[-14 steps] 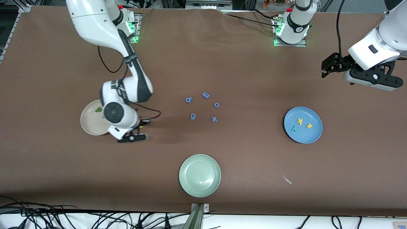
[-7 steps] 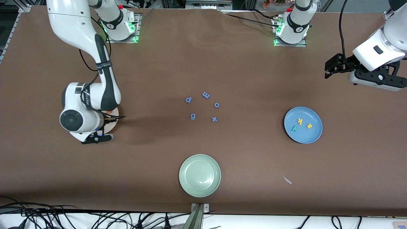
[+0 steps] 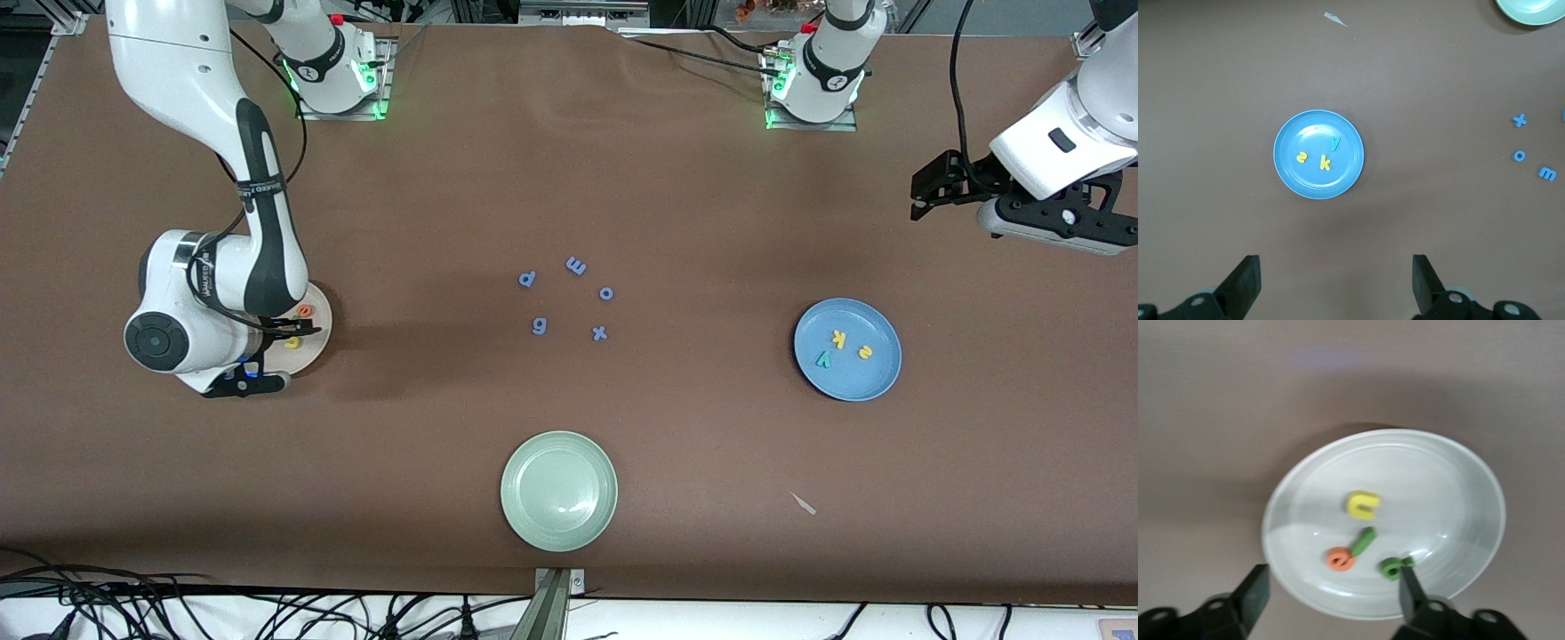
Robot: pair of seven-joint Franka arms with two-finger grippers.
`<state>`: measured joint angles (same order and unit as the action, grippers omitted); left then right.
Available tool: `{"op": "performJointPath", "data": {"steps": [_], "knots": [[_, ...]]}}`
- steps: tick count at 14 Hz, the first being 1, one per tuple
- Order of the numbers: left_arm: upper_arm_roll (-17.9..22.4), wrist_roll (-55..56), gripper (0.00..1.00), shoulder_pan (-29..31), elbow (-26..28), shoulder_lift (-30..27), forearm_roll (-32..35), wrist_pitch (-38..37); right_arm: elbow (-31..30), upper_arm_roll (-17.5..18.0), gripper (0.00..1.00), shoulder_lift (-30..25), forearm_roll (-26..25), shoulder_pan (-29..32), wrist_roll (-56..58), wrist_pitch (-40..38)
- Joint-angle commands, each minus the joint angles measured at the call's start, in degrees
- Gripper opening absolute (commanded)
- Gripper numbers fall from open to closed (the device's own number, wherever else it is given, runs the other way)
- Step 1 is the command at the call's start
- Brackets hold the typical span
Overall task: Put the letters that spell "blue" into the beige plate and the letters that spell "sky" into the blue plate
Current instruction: 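Carry the u over the white plate and open the right gripper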
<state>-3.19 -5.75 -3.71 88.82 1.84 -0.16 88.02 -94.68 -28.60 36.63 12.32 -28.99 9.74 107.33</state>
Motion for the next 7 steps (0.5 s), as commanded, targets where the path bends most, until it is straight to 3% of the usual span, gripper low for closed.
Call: {"op": "performJointPath", "data": {"steps": [1,7], "knots": [[-0.24,0.39,1.0,0.11,-1.46,0.62,1.3,-0.13,3.87,0.12,1.0,-1.21,1.56,-0.37,-0.07,-6.07],[-0.24,0.3,1.0,0.11,-1.46,0.62,1.39,-0.13,13.1,0.03,1.0,-1.3,0.77,-0.9,-2.71,-16.88]]}}
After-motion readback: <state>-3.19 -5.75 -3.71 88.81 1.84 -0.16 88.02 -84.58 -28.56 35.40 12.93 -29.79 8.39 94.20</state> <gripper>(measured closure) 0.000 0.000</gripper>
